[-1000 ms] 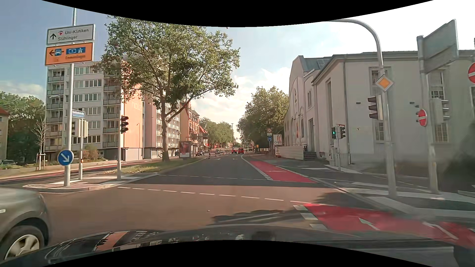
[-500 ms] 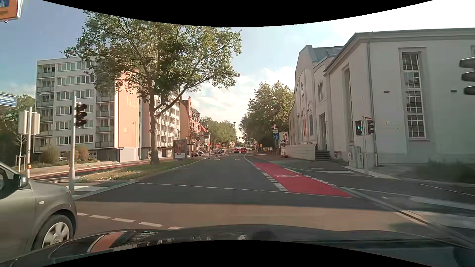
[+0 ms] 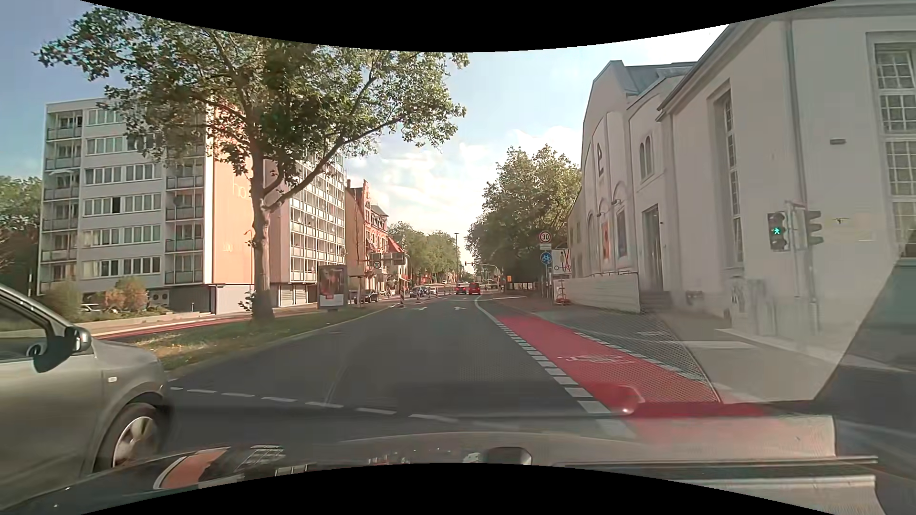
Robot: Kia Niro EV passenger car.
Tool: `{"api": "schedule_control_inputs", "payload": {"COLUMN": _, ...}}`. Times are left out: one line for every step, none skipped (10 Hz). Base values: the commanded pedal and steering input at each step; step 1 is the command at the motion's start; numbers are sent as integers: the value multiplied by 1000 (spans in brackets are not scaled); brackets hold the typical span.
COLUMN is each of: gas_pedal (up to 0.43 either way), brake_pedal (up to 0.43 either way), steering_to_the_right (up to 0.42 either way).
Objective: Follow the waypoints while adhering to traffic rules and regulations
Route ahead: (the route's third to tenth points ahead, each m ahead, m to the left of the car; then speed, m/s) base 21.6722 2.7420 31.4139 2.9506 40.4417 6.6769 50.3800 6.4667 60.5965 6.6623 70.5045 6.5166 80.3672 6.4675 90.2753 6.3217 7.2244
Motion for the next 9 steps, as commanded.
{"api": "schedule_control_inputs", "payload": {"gas_pedal": 220, "brake_pedal": 0, "steering_to_the_right": -11}}
{"api": "schedule_control_inputs", "payload": {"gas_pedal": 220, "brake_pedal": 0, "steering_to_the_right": -11}}
{"api": "schedule_control_inputs", "payload": {"gas_pedal": 220, "brake_pedal": 0, "steering_to_the_right": -11}}
{"api": "schedule_control_inputs", "payload": {"gas_pedal": 209, "brake_pedal": 0, "steering_to_the_right": -11}}
{"api": "schedule_control_inputs", "payload": {"gas_pedal": 197, "brake_pedal": 0, "steering_to_the_right": -11}}
{"api": "schedule_control_inputs", "payload": {"gas_pedal": 189, "brake_pedal": 0, "steering_to_the_right": -11}}
{"api": "schedule_control_inputs", "payload": {"gas_pedal": 169, "brake_pedal": 0, "steering_to_the_right": -11}}
{"api": "schedule_control_inputs", "payload": {"gas_pedal": 150, "brake_pedal": 0, "steering_to_the_right": -11}}
{"api": "schedule_control_inputs", "payload": {"gas_pedal": 150, "brake_pedal": 0, "steering_to_the_right": -11}}
